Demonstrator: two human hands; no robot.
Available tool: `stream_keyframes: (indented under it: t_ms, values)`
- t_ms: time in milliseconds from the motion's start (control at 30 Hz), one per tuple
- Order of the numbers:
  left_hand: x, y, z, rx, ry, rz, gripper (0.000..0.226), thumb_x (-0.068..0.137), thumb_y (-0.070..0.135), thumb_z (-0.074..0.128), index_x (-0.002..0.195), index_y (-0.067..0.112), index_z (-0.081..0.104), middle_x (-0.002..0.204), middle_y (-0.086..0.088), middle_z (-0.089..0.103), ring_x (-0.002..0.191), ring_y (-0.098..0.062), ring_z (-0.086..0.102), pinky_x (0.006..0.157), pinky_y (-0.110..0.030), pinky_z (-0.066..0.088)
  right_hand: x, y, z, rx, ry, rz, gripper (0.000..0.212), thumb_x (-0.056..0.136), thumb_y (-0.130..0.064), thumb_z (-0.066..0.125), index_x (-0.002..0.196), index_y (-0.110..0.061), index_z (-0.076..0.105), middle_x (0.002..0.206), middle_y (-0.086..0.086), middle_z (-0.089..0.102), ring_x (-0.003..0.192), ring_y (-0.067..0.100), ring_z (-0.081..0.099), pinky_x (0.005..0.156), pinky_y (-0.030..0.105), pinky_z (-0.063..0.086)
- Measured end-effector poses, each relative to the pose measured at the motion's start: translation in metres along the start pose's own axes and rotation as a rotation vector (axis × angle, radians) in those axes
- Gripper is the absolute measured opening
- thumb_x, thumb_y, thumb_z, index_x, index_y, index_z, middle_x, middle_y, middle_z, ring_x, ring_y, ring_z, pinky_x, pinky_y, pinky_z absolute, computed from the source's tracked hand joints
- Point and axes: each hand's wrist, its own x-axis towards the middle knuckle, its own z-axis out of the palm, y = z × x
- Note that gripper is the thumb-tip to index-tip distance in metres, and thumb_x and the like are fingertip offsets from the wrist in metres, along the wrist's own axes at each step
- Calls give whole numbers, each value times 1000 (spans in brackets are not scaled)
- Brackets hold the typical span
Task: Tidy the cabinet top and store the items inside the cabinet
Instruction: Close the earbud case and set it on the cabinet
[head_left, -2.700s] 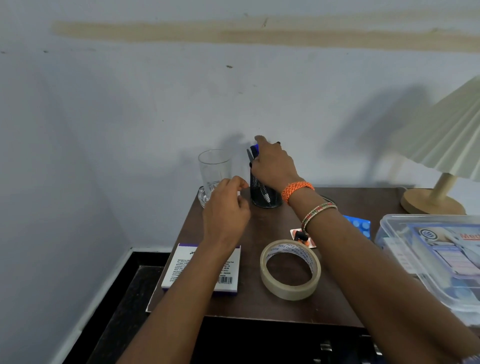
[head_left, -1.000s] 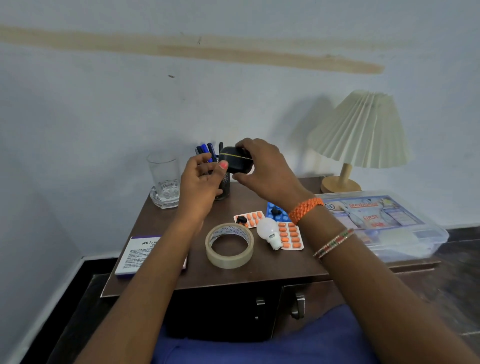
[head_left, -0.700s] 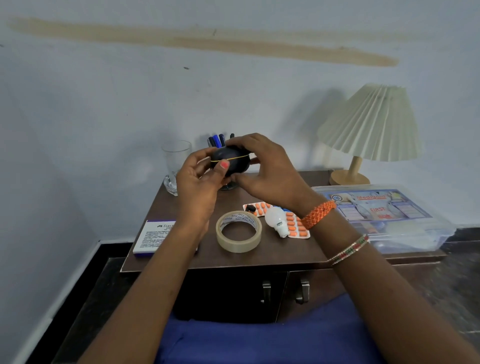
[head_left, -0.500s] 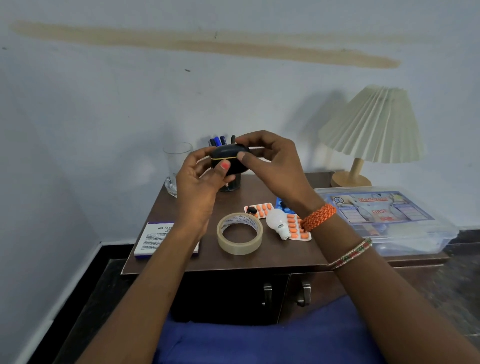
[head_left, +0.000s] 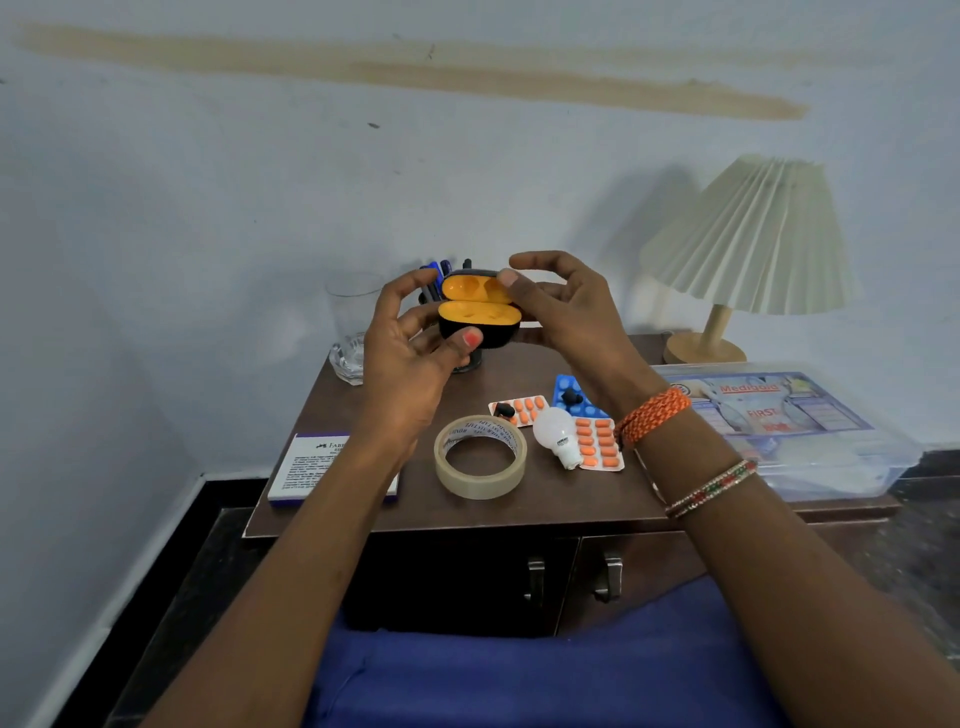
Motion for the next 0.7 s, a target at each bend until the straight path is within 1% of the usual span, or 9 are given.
stream_keyframes:
  t_ms: [100,167,200,267,333,433,533,633,700]
  values:
    - [1,-5,0,177,-48,30,61,81,9,70,132,25,41,98,8,67,93,-3,65,85,-31,56,0,2,-1,-42,51,-11,23,88,-25,65,103,-8,62,85,16,70,72,17,67,67,33,60]
    - [1,-8,-1,298,-105,61,64,80,14,71,133,30,38,97,10,66,96,-9,65,87,-35,55,0,5,-1,-114,74,-21,20,88,-27,66,94,-8,63,81,13,68,69,16,66,63,32,59]
    - [1,-9,-1,322,-132,71,64,81,16,71,133,33,38,97,10,65,95,-9,65,86,-31,55,1,7,0,-146,87,-18,21,88,-28,66,92,-8,63,80,12,68,69,17,66,62,33,58]
    - [1,-10,-1,342,-148,79,60,81,16,70,130,36,41,99,9,64,91,0,63,79,-12,52,2,10,0,-180,108,-3,23,88,-31,65,89,-9,62,81,10,67,70,19,66,61,34,58]
    - [2,-10,-2,356,-129,87,55,81,12,71,126,32,47,101,5,66,89,5,61,73,-1,44,3,14,1,-201,100,12,25,90,-34,62,89,-9,62,81,8,67,71,20,66,60,32,57]
    - [2,-7,-4,380,-98,79,53,81,9,71,126,26,49,99,7,65,84,11,58,67,5,39,6,19,2,-193,86,14,36,96,-41,47,100,-10,64,86,4,68,76,18,66,61,28,57]
    - [3,-7,-6,421,-52,69,52,82,11,70,127,26,47,96,13,60,78,13,52,59,9,34,14,24,-5,-188,158,-9,40,99,-41,38,111,-10,60,94,4,67,78,13,62,64,27,55]
    - [6,-10,-8,436,-26,67,53,82,12,70,127,27,47,100,10,60,82,6,53,58,9,34,27,42,-11,-403,214,-83,24,96,-27,49,103,-9,64,87,6,69,70,10,60,66,31,53]
    - [6,-12,-8,434,-22,63,53,82,11,70,126,27,48,100,8,62,83,7,56,60,8,35,36,60,-11,-682,83,-71,17,91,-20,54,96,-11,68,91,10,71,75,17,63,73,35,55]
